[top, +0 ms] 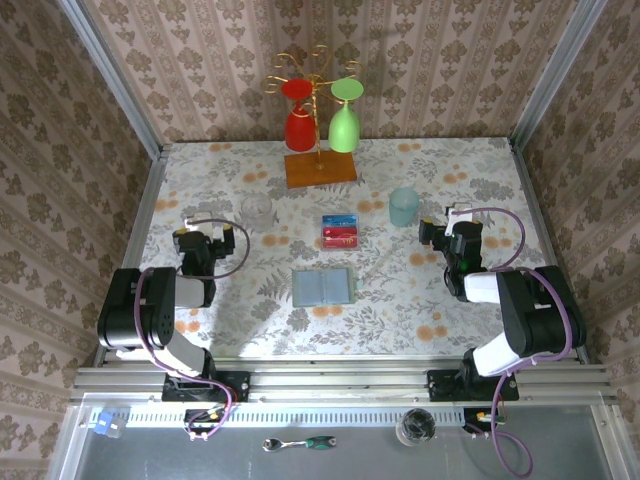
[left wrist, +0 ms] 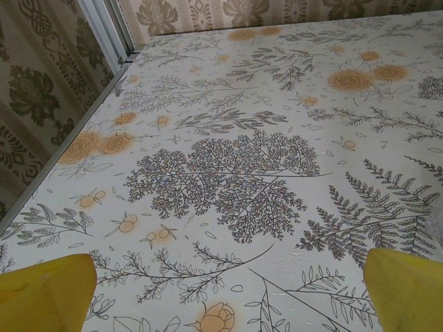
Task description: Take the credit cards out of the card holder
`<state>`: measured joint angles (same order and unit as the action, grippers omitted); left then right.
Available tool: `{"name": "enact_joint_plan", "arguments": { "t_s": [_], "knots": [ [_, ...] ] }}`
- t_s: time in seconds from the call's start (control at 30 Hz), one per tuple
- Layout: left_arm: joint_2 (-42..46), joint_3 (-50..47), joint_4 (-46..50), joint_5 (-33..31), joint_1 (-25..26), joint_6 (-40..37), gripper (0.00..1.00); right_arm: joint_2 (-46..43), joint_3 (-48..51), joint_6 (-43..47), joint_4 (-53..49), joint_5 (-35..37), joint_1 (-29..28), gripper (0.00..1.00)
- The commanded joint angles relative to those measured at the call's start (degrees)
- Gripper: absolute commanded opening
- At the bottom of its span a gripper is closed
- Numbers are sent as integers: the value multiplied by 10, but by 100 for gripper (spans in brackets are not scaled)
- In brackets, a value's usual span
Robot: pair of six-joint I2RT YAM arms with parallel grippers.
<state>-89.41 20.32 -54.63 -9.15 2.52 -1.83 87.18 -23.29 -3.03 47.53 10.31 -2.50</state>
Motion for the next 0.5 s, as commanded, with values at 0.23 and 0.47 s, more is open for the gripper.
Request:
{"name": "enact_joint_plan", "arguments": {
  "t_s": [0.23,0.47],
  "knots": [
    [2,13,3,8,-1,-13,100,5,3,2,22,-2,2,100],
    [1,13,2,8,-1,-13,100,5,3,5,20,-13,3,100]
  ]
}}
